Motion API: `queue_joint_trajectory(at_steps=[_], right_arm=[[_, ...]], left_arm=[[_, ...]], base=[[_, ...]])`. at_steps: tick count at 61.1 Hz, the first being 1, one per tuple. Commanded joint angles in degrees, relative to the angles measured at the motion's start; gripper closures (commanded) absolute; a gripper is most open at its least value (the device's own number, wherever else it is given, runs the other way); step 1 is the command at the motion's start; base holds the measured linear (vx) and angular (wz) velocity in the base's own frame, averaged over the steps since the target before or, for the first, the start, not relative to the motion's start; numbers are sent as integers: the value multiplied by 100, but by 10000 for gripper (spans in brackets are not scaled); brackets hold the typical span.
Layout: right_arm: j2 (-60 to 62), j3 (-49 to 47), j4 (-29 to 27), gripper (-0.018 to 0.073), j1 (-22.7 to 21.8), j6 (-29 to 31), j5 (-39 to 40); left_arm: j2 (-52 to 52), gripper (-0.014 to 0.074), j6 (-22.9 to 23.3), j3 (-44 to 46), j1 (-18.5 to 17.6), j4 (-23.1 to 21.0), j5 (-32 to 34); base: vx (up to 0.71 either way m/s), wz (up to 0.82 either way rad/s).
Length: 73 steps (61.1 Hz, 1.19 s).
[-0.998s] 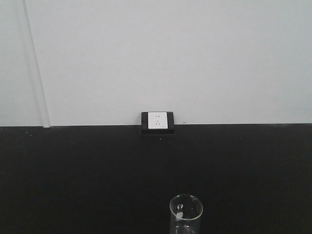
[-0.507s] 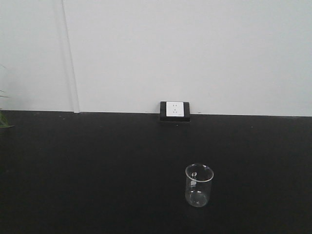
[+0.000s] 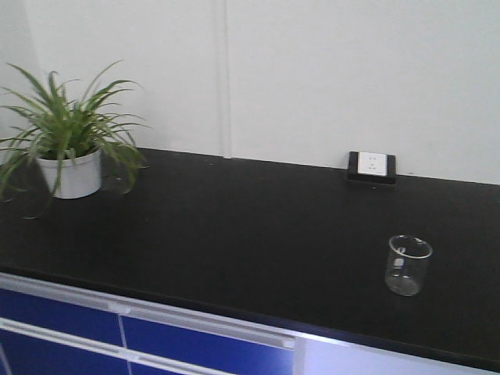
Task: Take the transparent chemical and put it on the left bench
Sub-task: 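Drive the base to the bench with white bins, holding the dropper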
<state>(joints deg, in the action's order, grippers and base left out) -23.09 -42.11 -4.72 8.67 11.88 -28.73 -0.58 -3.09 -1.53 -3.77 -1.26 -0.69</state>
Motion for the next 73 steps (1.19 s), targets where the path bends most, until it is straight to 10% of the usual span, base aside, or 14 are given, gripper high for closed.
queue_joint_trajectory(at_steps=[1,73], right_arm=[[-52,-189,33,559,-30,9,453],[-52,-189,28,559,-30,9,452]], left_arm=[[-110,600,45,-93,-10,-4,449],[-110,600,45,-93,-10,-4,449]], base=[[-29,59],[-6,58]])
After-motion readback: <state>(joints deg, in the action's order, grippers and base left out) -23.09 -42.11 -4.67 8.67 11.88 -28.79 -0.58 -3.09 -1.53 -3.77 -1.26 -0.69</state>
